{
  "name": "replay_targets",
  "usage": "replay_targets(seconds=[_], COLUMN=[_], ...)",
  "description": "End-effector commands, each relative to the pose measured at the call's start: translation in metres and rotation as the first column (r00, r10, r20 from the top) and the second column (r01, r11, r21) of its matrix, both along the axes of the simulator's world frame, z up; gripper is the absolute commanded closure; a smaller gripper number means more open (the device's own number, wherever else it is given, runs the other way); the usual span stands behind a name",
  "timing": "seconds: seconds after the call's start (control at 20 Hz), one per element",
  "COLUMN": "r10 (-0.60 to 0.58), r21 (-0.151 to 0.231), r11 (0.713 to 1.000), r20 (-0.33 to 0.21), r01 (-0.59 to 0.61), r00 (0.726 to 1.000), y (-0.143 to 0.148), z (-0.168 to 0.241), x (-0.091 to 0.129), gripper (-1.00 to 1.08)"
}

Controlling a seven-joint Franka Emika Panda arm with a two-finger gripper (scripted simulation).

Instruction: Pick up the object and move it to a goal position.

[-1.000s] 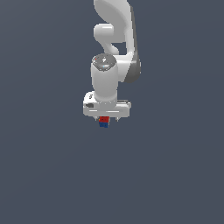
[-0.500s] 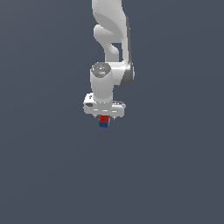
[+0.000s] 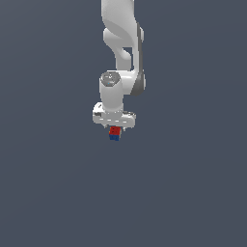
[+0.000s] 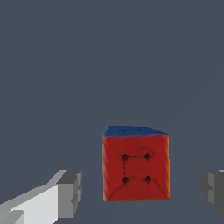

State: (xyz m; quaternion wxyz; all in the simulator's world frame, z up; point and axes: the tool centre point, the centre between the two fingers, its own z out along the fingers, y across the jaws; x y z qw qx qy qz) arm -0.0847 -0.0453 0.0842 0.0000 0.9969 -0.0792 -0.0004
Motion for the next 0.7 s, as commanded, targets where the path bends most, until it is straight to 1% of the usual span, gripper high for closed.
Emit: replay_targets(seconds=[0.0, 0.25, 0.65], r10=[0.0, 0.0, -0.001], r21=[0.0, 0.0, 0.0], r11=[1.0, 1.0, 1.0], r20=[0.0, 0.0, 0.0], r01=[0.0, 0.0, 0.001], r00=[1.0, 1.0, 1.0], y=[0.0, 0.0, 0.0], z=[0.0, -0.008, -0.042], x=[0.0, 0.0, -0.002], gripper=[-0.92, -0.92, -0.92])
